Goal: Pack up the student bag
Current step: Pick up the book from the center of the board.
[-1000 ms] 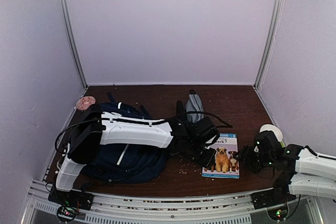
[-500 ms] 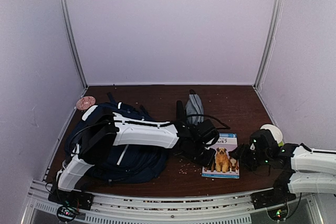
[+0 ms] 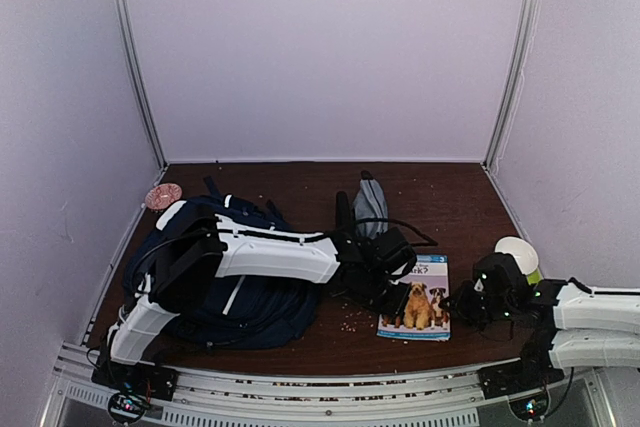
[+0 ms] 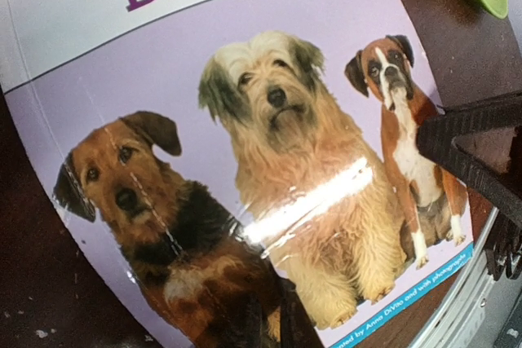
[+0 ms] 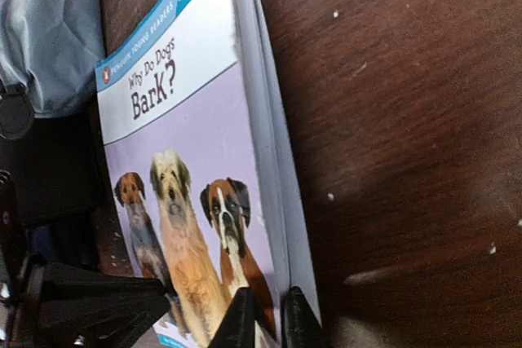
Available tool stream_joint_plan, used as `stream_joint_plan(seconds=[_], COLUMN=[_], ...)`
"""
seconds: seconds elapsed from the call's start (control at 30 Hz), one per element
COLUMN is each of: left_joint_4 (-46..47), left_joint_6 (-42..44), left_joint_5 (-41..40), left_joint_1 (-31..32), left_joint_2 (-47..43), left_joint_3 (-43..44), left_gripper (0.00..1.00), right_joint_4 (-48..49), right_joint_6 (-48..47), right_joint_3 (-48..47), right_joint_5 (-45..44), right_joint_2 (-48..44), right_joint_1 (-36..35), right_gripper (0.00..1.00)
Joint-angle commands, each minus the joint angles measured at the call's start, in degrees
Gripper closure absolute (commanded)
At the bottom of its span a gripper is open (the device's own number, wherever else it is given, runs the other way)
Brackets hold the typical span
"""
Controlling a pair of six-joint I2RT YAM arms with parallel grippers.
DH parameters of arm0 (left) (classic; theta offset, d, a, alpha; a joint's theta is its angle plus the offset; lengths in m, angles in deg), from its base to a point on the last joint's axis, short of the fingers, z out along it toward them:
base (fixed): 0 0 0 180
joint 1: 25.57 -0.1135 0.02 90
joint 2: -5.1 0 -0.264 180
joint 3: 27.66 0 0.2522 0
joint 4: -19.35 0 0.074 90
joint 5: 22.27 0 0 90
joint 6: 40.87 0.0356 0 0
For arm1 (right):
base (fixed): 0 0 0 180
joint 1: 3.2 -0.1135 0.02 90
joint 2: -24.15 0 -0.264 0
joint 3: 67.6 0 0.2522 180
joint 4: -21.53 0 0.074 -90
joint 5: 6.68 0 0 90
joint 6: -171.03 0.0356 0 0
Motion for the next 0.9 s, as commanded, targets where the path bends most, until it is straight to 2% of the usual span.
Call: stream_joint_plan(seconds=[0.0,0.03,0.17,0.33,0.47,0.6,0.87], left_joint_4=[-1.1,-1.1,-1.31,-2.74,-2.73,-2.48,0.98], left_joint_6=[-0.1,-0.01,1.13,2.71,2.57,2.97,2.9], left_joint_5=[0.24,0.28,-0.58,-3.13,-5.17,-10.18,-25.29], left_joint_1=[0.14,0.14,0.35,1.26,1.61,2.06,2.07], left_joint_2=[0.94,0.47,-2.56,-8.37,-15.35,-23.24,-39.99], left_joint_3=[-2.38,-2.57,-2.93,-2.21,-4.01,-7.41,-22.68], left_gripper=[0.8,0.8,0.77,0.65,0.53,0.39,0.1], right_joint_4=[-4.47,-6.45,-15.23,-23.01,-27.68,-28.25,-26.93], right_joint_6=[0.31,-0.15,-2.63,-5.03,-7.75,-12.18,-23.4], right_joint_3=[-0.84,-1.35,-4.29,-7.73,-11.83,-17.15,-29.32], right_joint_5=[1.63,0.9,-2.79,-6.2,-8.07,-8.1,-0.3], right_joint_2=[-4.47,-6.26,-12.41,-18.96,-22.65,-24.16,-24.04], right_joint_1=[-1.18,-1.18,-1.28,-1.3,-1.27,-1.39,-1.44], right_gripper=[0.95,0.99,1.0,1.0,1.0,1.0,1.0])
